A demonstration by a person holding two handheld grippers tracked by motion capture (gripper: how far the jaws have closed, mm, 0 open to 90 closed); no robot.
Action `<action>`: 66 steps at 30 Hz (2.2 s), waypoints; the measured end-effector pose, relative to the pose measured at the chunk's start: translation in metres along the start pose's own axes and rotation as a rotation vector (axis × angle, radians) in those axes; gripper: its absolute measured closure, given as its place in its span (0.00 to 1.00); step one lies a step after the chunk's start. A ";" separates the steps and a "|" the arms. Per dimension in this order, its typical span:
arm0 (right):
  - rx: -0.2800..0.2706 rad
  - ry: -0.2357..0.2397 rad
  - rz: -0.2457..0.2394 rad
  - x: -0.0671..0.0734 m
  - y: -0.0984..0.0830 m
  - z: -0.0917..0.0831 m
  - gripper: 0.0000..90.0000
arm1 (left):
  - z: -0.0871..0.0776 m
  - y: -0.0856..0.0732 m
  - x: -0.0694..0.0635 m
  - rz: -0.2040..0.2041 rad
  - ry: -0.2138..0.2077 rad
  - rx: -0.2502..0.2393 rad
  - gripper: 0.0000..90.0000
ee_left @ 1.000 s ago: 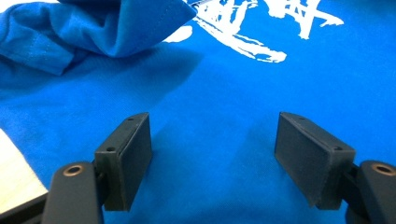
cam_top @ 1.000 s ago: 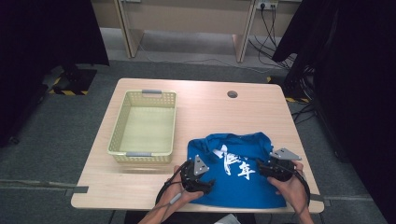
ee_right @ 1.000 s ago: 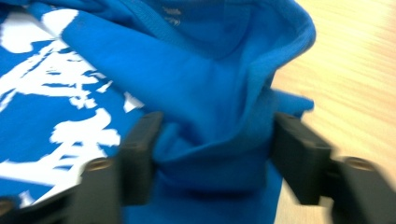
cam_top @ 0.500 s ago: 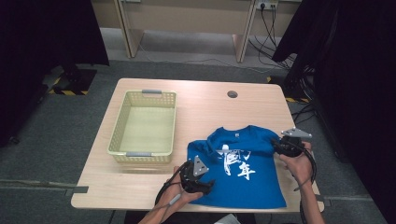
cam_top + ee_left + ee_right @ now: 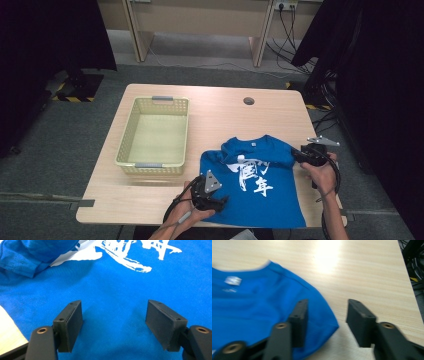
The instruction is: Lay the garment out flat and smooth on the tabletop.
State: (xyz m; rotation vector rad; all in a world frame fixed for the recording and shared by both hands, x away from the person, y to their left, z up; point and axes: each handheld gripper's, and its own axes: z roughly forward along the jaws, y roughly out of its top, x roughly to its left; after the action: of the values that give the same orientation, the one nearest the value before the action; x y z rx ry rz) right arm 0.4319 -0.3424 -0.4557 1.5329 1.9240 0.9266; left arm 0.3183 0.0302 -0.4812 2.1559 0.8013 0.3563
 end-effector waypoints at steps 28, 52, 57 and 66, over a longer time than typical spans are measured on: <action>0.088 0.258 -0.184 0.105 -0.053 -0.038 0.30 | -0.008 0.013 0.000 0.028 0.056 -0.044 0.24; 0.081 0.255 -0.263 0.122 -0.077 -0.056 0.28 | 0.054 0.072 0.053 0.043 0.283 -0.017 0.71; 0.078 0.259 -0.268 0.121 -0.081 -0.059 0.28 | 0.063 0.075 0.066 0.030 0.342 0.017 0.73; 0.076 0.265 -0.267 0.120 -0.089 -0.069 0.28 | 0.067 0.068 0.076 0.025 0.394 0.060 0.64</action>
State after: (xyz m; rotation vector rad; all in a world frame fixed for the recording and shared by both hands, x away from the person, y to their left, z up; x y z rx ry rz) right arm 0.2965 -0.2508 -0.4770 1.1999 2.3060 0.9851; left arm 0.4376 0.0072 -0.4734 2.1825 1.0124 0.7963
